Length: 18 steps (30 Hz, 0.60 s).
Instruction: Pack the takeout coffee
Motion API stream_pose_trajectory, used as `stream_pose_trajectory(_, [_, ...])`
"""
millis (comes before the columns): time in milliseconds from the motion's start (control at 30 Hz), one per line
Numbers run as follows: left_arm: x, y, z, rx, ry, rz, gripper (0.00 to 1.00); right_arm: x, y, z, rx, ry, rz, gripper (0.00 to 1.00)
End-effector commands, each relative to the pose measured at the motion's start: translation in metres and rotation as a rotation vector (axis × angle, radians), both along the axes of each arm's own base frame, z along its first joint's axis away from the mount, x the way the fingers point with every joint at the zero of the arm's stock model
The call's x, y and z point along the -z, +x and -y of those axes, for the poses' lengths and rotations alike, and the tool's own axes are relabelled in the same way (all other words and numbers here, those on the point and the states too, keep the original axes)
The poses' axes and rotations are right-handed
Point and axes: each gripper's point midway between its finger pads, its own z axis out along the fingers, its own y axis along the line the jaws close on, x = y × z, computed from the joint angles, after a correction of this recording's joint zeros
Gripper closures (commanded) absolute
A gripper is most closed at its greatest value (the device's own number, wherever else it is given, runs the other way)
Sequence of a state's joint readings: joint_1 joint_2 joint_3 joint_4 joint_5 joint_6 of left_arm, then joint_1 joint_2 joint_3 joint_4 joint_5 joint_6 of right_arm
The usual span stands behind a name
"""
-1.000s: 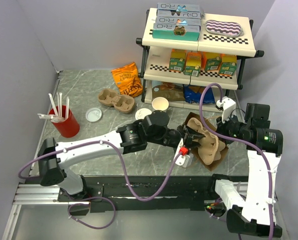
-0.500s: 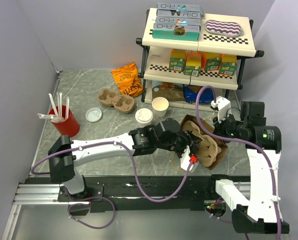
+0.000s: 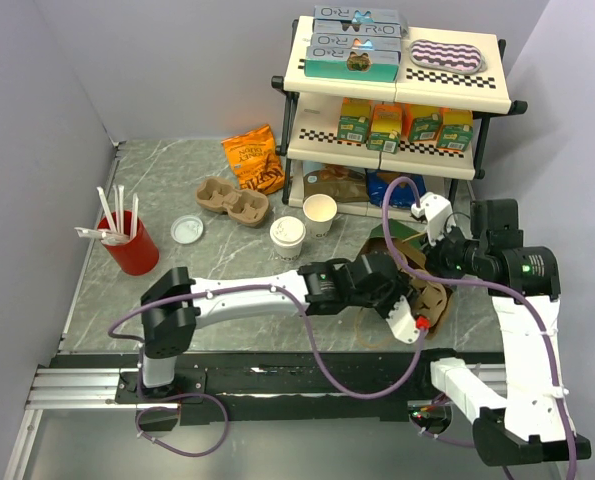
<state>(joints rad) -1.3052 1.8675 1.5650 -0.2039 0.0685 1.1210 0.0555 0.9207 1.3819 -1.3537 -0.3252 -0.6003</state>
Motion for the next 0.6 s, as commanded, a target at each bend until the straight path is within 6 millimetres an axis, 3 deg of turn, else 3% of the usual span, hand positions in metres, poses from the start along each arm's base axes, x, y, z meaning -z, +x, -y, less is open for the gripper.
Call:
stream_pose_trajectory(0, [-0.027, 0.009, 0.008, -0.091, -0.057, 0.021, 0.99, 0.011, -0.038, -0.002, -0.012, 0.002, -0.118, 1.00])
stream_pose_trajectory(267, [-0.038, 0.023, 0.010, -0.168, -0.073, 0.065, 0.99, 0.022, -0.039, 0.001, -0.008, -0.023, -0.141, 1.00])
stream_pose_trajectory(367, [-0.048, 0.015, 0.005, -0.162, -0.078, -0.005, 0.99, 0.021, -0.038, 0.001, -0.004, -0.019, -0.132, 1.00])
stream_pose_trajectory(400, [-0.042, 0.008, 0.002, -0.133, -0.048, -0.050, 0.99, 0.021, -0.038, 0.000, -0.005, -0.016, -0.134, 1.00])
stream_pose_trajectory(567, [-0.065, -0.017, -0.007, -0.053, -0.098, -0.153, 0.99, 0.025, -0.037, 0.001, 0.001, -0.023, -0.135, 1.00])
